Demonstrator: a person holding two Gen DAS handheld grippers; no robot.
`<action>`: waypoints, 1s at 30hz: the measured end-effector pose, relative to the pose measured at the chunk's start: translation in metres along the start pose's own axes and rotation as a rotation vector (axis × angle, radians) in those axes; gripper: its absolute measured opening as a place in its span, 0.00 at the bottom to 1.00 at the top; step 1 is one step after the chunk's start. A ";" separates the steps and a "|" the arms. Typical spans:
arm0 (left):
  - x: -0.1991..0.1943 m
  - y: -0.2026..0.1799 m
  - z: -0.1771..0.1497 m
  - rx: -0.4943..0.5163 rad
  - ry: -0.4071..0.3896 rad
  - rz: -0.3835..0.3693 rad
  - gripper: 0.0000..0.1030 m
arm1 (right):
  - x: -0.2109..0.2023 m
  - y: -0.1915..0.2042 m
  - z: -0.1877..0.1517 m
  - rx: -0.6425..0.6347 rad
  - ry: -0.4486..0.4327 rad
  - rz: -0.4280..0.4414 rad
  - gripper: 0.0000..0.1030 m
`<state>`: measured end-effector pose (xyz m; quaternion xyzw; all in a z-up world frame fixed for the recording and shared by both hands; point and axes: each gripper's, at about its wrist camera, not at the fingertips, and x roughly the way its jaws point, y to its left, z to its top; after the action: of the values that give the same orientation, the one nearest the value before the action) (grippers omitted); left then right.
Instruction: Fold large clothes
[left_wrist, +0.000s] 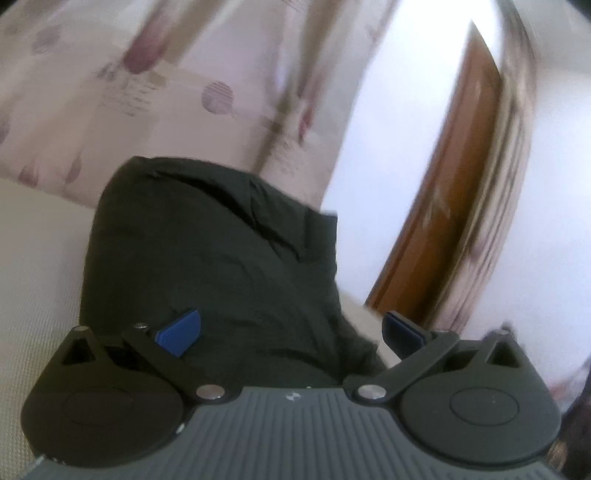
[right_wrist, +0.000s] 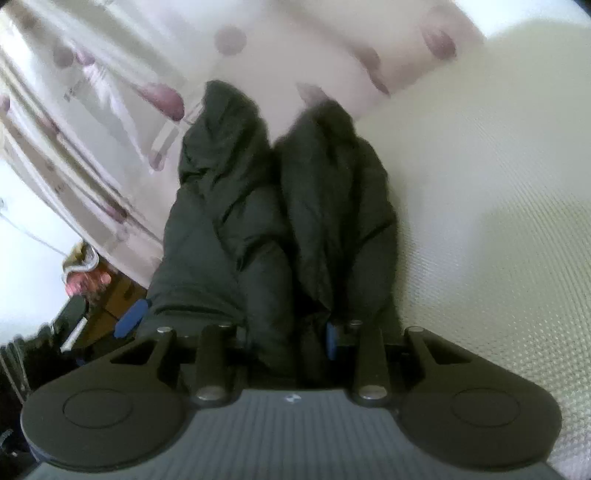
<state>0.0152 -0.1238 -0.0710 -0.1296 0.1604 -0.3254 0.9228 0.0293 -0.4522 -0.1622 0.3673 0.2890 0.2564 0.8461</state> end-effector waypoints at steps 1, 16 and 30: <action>0.003 -0.004 -0.003 0.034 0.010 0.013 1.00 | 0.002 -0.004 0.000 0.000 0.000 0.000 0.30; 0.026 -0.025 0.000 0.189 0.148 0.144 1.00 | 0.005 0.017 0.005 -0.146 0.074 -0.127 0.37; 0.036 -0.035 0.002 0.263 0.212 0.207 1.00 | -0.003 0.012 -0.009 -0.128 0.009 -0.110 0.38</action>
<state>0.0225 -0.1730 -0.0650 0.0442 0.2252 -0.2585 0.9384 0.0182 -0.4426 -0.1568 0.2949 0.2956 0.2290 0.8793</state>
